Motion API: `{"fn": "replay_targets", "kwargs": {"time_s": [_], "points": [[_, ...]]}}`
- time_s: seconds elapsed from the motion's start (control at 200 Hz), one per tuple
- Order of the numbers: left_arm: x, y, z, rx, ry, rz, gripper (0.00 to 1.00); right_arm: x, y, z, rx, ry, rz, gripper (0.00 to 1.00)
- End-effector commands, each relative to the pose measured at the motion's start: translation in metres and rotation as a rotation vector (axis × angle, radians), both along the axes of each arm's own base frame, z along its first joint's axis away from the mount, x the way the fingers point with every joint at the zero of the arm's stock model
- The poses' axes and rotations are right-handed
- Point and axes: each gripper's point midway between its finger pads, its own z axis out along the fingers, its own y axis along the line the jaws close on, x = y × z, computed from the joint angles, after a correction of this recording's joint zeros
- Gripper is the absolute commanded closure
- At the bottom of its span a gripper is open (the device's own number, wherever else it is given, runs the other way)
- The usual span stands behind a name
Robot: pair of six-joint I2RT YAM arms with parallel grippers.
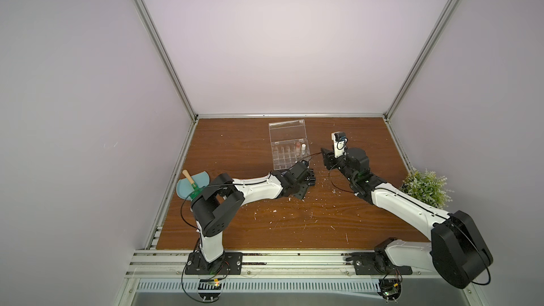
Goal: Arrange the lipsticks in the organizer
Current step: Pick up the lipstick at the center of the board.
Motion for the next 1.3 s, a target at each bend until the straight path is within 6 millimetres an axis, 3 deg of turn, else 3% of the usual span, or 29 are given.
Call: {"fn": "replay_targets", "kwargs": {"time_s": [0.0, 0.39, 0.735, 1.156, 1.296], "points": [[-0.004, 0.007, -0.009, 0.038, 0.005, 0.002, 0.42, 0.0, -0.003, 0.016, 0.036, -0.04, -0.013, 0.44], [-0.008, 0.017, -0.025, 0.077, 0.024, 0.006, 0.45, 0.001, -0.003, 0.015, 0.039, -0.036, -0.011, 0.44], [-0.003, 0.021, -0.022, 0.086, 0.013, 0.013, 0.52, 0.001, -0.002, 0.015, 0.043, -0.034, -0.005, 0.44], [-0.002, 0.029, -0.026, 0.112, 0.015, 0.029, 0.73, 0.001, -0.001, 0.015, 0.047, -0.034, -0.003, 0.44], [-0.003, 0.034, -0.024, 0.118, 0.009, 0.038, 0.75, 0.001, -0.001, 0.014, 0.047, -0.031, -0.001, 0.44]]}}
